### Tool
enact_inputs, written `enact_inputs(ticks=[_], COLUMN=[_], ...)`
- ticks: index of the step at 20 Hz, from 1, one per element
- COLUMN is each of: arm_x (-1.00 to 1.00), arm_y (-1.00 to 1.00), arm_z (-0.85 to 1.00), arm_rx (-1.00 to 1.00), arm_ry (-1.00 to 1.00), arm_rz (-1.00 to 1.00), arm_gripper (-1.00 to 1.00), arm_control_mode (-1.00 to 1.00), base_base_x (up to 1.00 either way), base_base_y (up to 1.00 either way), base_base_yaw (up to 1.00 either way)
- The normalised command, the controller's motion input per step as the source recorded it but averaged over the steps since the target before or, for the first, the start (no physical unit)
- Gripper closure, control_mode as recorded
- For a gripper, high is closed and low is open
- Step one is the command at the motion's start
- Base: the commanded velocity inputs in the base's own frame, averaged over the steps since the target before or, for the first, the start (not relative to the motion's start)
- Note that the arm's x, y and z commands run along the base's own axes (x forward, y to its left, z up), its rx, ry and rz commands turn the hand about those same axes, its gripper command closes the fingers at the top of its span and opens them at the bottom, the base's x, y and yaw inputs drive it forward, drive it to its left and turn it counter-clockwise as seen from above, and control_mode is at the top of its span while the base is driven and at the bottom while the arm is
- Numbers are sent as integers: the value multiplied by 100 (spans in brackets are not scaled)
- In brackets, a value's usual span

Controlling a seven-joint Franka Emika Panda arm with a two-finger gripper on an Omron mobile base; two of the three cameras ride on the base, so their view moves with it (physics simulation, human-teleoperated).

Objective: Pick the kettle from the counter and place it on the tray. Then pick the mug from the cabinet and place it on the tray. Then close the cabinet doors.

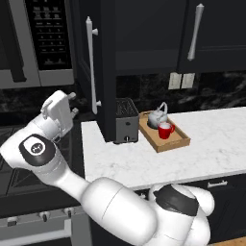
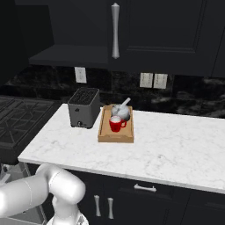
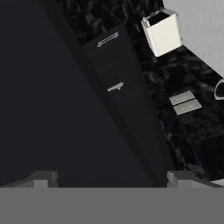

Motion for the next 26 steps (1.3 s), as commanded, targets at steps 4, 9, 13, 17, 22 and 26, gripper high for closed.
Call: enact_inputs(ticks=[4, 9, 13, 17, 22, 26], arm_x=[-1, 0, 0, 0, 15, 24], arm_y=[-59, -67, -75, -77, -82, -76], arm_z=[34, 27, 18, 13, 11, 12], arm_rx=[4, 2, 3, 3, 3, 4], arm_ry=[2, 5, 6, 9, 12, 10], arm_rz=[-2, 0, 0, 1, 12, 23], arm_gripper=[-100, -100, -100, -100, -100, -100], arm_control_mode=[-100, -100, -100, -100, -100, -100], base_base_x=[0, 0, 0, 0, 0, 0], base_base_y=[0, 0, 0, 0, 0, 0], base_base_yaw=[0, 0, 0, 0, 0, 0])
